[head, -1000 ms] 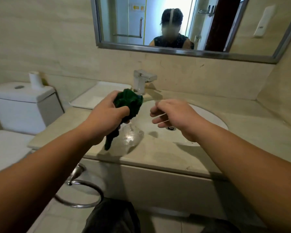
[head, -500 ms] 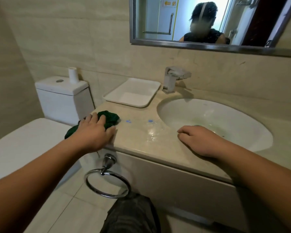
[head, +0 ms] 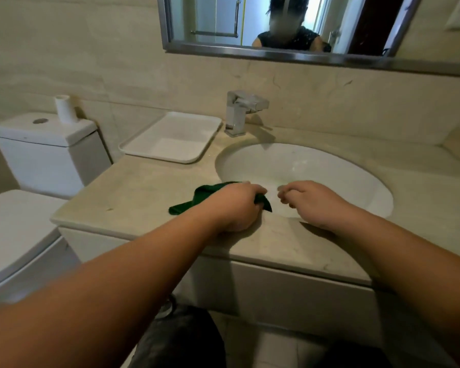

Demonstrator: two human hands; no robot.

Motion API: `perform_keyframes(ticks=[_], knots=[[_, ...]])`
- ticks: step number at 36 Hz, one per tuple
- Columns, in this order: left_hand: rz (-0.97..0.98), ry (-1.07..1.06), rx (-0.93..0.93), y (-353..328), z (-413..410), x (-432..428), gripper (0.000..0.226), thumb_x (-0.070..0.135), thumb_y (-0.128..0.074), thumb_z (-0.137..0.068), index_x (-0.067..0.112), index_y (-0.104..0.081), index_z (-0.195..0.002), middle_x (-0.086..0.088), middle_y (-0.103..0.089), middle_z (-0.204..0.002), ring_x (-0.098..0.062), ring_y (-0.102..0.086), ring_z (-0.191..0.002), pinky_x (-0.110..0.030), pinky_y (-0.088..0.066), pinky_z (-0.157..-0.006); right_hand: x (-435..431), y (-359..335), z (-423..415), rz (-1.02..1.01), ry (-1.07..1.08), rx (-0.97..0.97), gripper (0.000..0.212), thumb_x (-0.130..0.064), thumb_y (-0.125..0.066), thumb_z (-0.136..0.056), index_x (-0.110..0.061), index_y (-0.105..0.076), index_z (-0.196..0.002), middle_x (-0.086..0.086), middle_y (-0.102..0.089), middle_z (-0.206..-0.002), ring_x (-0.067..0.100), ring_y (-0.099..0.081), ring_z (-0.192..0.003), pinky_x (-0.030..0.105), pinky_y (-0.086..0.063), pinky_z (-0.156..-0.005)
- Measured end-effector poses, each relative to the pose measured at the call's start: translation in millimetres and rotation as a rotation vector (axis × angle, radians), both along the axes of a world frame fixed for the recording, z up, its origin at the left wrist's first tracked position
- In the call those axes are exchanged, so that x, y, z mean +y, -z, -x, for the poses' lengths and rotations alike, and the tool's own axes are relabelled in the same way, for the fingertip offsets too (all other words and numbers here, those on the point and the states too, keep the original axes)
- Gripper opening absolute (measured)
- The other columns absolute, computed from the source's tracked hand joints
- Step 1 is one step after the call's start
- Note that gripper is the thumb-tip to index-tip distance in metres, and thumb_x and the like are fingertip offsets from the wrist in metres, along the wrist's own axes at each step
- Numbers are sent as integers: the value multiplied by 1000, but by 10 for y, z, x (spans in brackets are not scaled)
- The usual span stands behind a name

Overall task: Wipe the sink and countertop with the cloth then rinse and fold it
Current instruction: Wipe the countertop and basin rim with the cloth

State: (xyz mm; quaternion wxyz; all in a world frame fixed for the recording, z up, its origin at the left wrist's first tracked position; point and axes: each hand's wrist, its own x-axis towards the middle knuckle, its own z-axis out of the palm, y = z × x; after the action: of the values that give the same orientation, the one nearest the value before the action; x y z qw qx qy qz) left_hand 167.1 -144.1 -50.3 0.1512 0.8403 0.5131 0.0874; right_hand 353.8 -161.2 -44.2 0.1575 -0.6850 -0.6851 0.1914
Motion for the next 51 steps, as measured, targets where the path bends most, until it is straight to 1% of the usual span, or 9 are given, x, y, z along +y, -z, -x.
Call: perform_keyframes(ticks=[6, 9, 11, 16, 20, 23, 27, 40, 51], knots=[[-88, -262, -551, -269, 310, -19, 26, 16, -51, -105, 31, -66, -120, 1, -73, -107, -17, -72, -93, -42, -62, -85, -45, -145, 33, -25, -33, 6, 37, -36, -42, -105, -14, -72, -111, 4, -72, -110, 22, -65, -99, 44, -54, -95], [-234, -416, -664, -604, 841, -74, 33, 14, -48, -104, 35, -66, -121, 0, -71, -109, -15, -71, -83, -32, -61, -65, -60, -200, 186, -21, -92, -24, 45, -45, -42, -104, -12, -71, -104, 6, -72, -104, 24, -66, -95, 44, -53, -93], [-305, -485, -711, -781, 1261, -163, 39, 13, -47, -98, 40, -67, -117, -3, -74, -107, -22, -75, -80, -40, -64, -71, -42, -217, 318, -14, -126, -36, 46, -47, -41, -104, -13, -71, -105, 5, -72, -105, 24, -66, -97, 44, -53, -94], [-339, -587, -424, -758, 2018, -468, 29, 21, -52, -95, 33, -70, -115, -3, -75, -91, -21, -72, -75, -39, -59, -71, 35, -204, 654, -1, -189, -94, 45, -58, -42, -101, -24, -71, -107, 0, -71, -109, 19, -63, -94, 44, -53, -95], [-43, -518, -24, -186, 2294, -506, 42, 57, -45, -105, 36, -54, -140, -8, -67, -126, -23, -62, -104, -39, -47, -87, 18, -103, 806, 14, -250, -165, 52, -69, -42, -96, -29, -63, -122, -2, -67, -118, 21, -62, -102, 45, -52, -96], [-58, -435, 129, 103, 2303, -447, 59, 49, -34, -111, 25, -29, -165, -8, -38, -166, -28, -39, -146, -39, -28, -118, -12, -35, 818, -7, -274, -199, 51, -59, -40, -103, -24, -56, -136, 3, -63, -134, 25, -59, -114, 37, -45, -91], [-2, -331, 108, 150, 2186, -327, 60, 47, -29, -112, 29, -16, -168, 1, -11, -176, -20, -10, -162, -37, -8, -130, 33, -22, 719, -28, -263, -147, 39, -38, -35, -109, -23, -60, -136, 5, -62, -140, 26, -57, -122, 39, -44, -104], [-88, 218, 128, 103, 452, -464, 59, 45, -29, -113, 33, -13, -168, 1, -8, -177, -20, -6, -162, -37, -5, -131, 86, -185, 142, -46, -25, -60, 38, -23, -37, -106, -9, -65, -128, 13, -63, -134, 30, -56, -119, 39, -44, -101], [-158, 327, -227, 74, -510, -452, 43, 22, -56, -104, 29, -60, -146, 5, -64, -140, -14, -58, -125, -38, -48, -111, -43, -317, -303, -56, 75, -10, 40, -23, -35, -106, -1, -66, -118, 17, -66, -120, 33, -60, -108, 47, -48, -99]])
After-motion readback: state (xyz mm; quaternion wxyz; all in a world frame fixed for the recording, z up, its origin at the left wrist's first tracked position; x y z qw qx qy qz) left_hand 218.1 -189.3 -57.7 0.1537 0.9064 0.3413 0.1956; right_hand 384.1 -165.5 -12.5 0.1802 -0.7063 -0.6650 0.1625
